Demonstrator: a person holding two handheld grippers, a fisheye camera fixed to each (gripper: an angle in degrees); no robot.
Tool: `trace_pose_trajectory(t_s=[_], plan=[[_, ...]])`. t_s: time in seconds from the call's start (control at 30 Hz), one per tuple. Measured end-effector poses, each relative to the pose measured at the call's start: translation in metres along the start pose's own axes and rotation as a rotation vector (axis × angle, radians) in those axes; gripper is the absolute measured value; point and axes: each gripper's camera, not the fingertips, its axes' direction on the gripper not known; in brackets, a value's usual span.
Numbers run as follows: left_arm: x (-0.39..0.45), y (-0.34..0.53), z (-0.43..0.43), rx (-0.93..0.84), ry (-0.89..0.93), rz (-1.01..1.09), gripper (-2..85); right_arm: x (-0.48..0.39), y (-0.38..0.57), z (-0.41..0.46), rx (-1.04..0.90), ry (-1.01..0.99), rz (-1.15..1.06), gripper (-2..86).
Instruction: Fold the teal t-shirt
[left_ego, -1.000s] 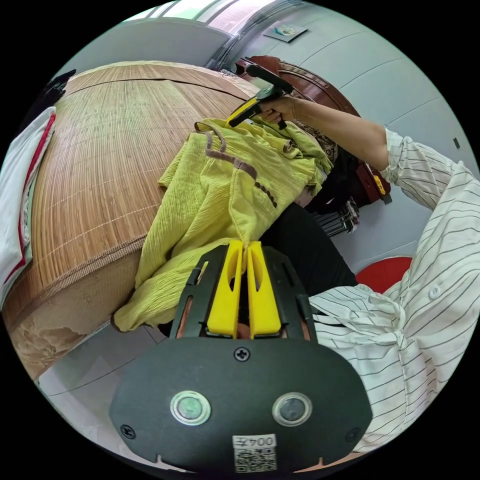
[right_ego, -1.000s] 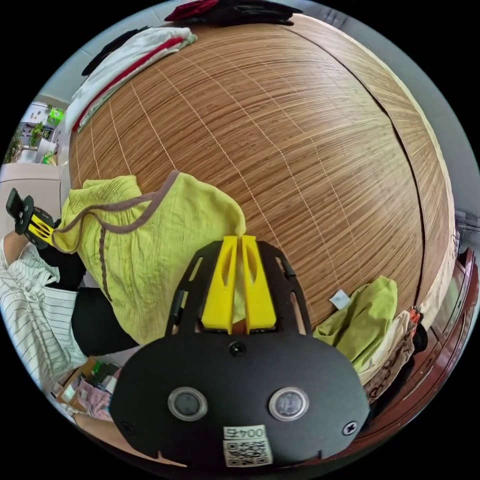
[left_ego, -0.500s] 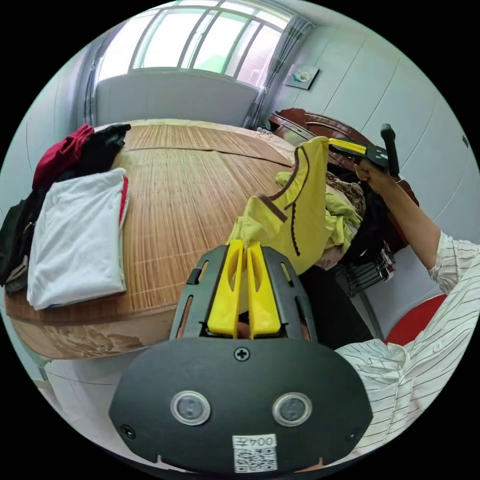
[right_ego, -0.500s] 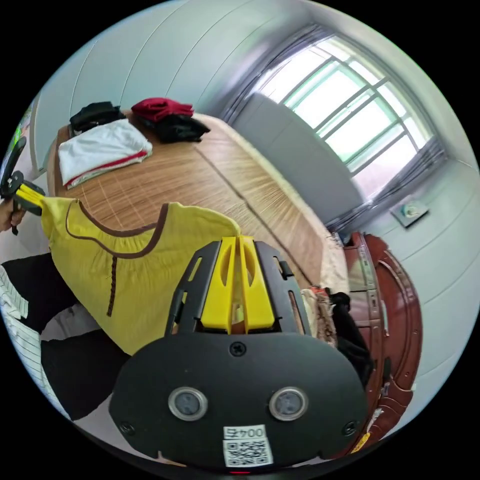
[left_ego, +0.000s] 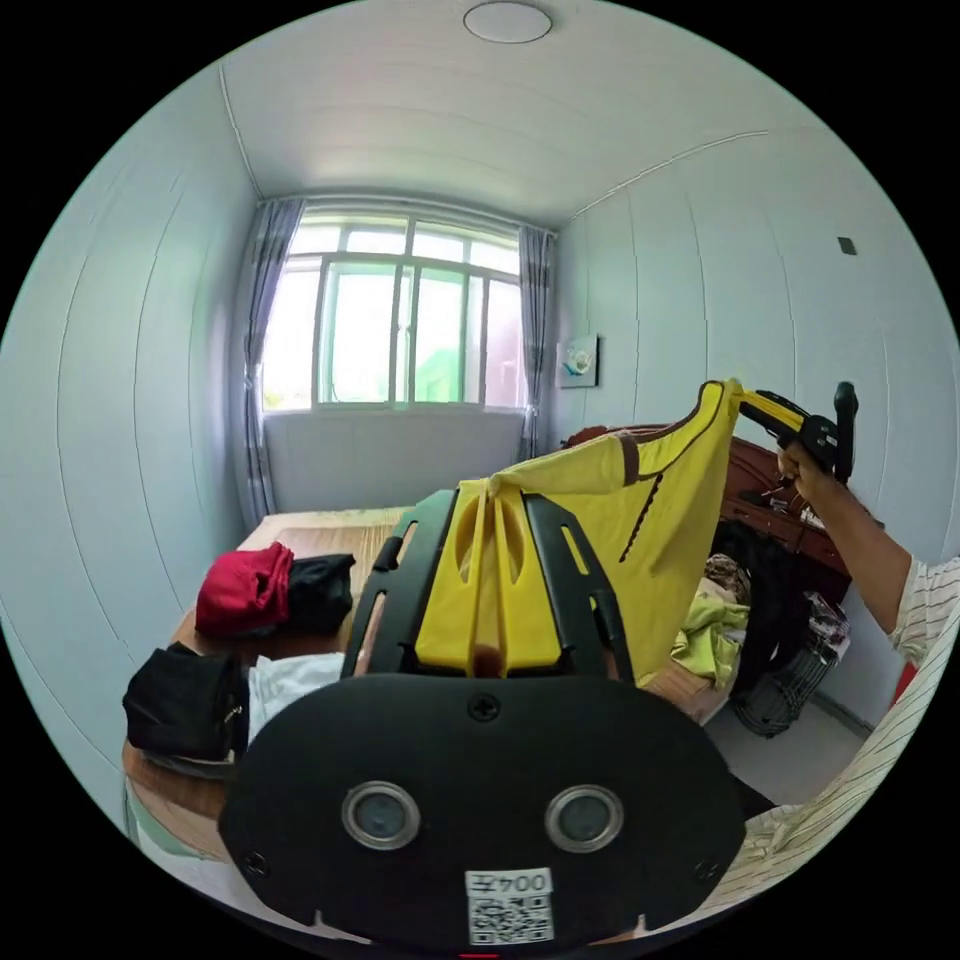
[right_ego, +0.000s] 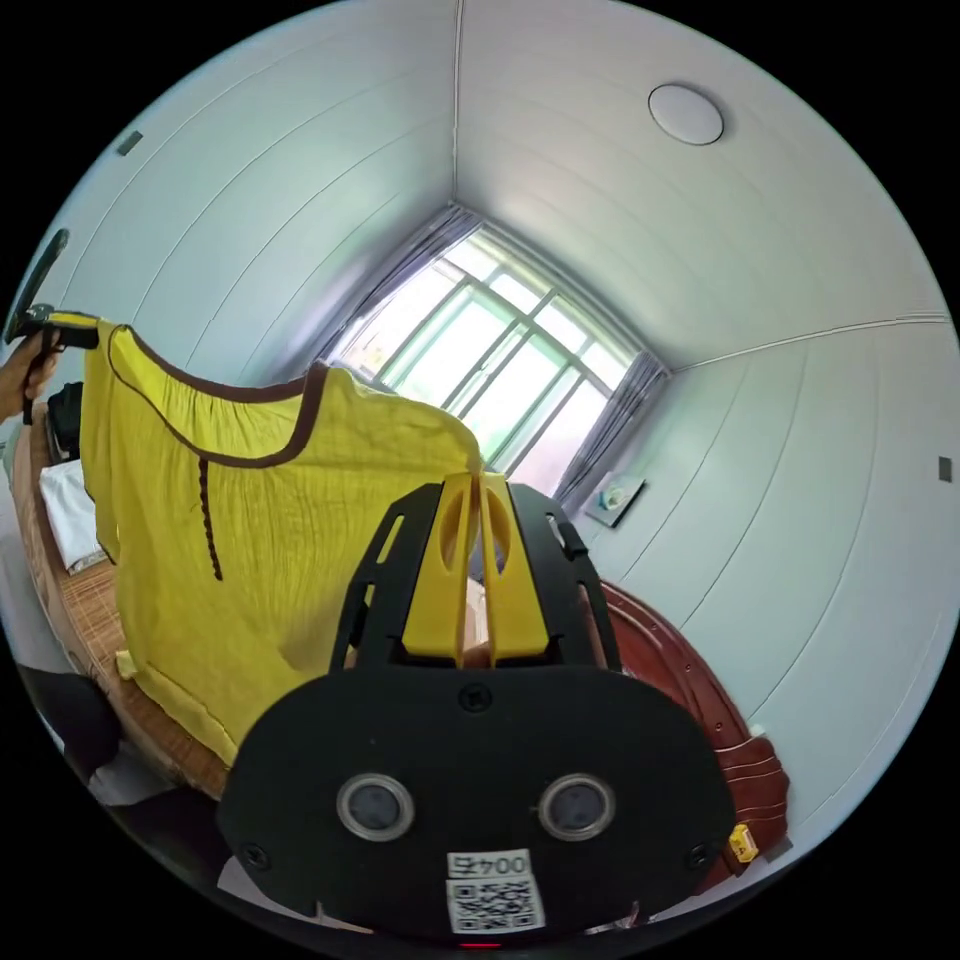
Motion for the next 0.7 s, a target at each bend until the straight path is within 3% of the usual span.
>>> trace_pose_trajectory(t_s=[0.47, 0.7], plan=[[0.092, -0.106, -0.201, 0.32, -0.038, 0.109, 0.9, 0.065, -0.106, -0.227, 0.235, 0.086, 0.031, -0.9], [0.094, -0.128, -0.162, 0.262, -0.039, 0.109, 0.9, 0.078, -0.13, -0.209, 0.165, 0.082, 0.016, -0.8]])
